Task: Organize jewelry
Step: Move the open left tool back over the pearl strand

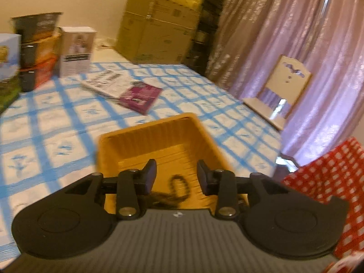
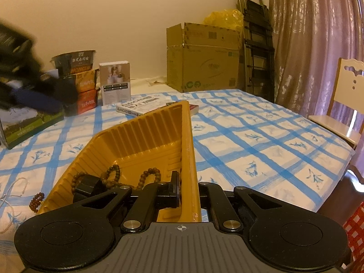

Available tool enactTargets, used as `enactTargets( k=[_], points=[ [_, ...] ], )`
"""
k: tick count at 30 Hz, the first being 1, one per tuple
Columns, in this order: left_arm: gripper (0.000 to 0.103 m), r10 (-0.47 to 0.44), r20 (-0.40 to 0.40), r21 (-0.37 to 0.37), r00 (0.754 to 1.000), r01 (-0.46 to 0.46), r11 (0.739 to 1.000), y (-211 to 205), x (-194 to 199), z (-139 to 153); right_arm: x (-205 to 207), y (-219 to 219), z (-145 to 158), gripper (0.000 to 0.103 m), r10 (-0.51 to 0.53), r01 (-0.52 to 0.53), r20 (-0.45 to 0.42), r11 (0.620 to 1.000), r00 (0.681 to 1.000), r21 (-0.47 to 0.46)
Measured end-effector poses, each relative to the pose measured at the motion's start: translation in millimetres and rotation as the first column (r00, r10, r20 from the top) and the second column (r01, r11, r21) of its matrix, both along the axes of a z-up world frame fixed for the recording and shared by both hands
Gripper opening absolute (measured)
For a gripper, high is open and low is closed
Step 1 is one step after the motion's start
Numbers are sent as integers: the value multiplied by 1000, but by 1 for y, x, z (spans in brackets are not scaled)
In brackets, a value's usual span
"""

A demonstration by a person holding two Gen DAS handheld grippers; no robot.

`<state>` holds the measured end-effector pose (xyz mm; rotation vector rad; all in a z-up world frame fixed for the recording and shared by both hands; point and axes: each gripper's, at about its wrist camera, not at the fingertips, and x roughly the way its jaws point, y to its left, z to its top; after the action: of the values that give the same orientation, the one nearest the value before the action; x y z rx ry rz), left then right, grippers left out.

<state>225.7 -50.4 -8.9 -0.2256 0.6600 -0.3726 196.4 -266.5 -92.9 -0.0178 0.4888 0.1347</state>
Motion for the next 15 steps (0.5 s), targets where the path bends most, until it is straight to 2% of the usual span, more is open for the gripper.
enactTargets(
  k=[4, 7, 15],
  points=[
    [41, 84, -12, 44, 996, -83, 996, 28, -13, -6, -1, 0, -1, 5, -3, 3, -3, 1000, 1000, -3],
    [43, 159, -23, 107, 987, -156, 982, 50, -25, -12, 0, -1, -1, 5, -6, 6, -7, 1000, 1000, 4],
    [46, 322, -79, 187, 944, -303, 935, 106, -51, -31, -1, 0, -1, 5, -7, 7, -6, 1000, 1000, -1]
  ],
)
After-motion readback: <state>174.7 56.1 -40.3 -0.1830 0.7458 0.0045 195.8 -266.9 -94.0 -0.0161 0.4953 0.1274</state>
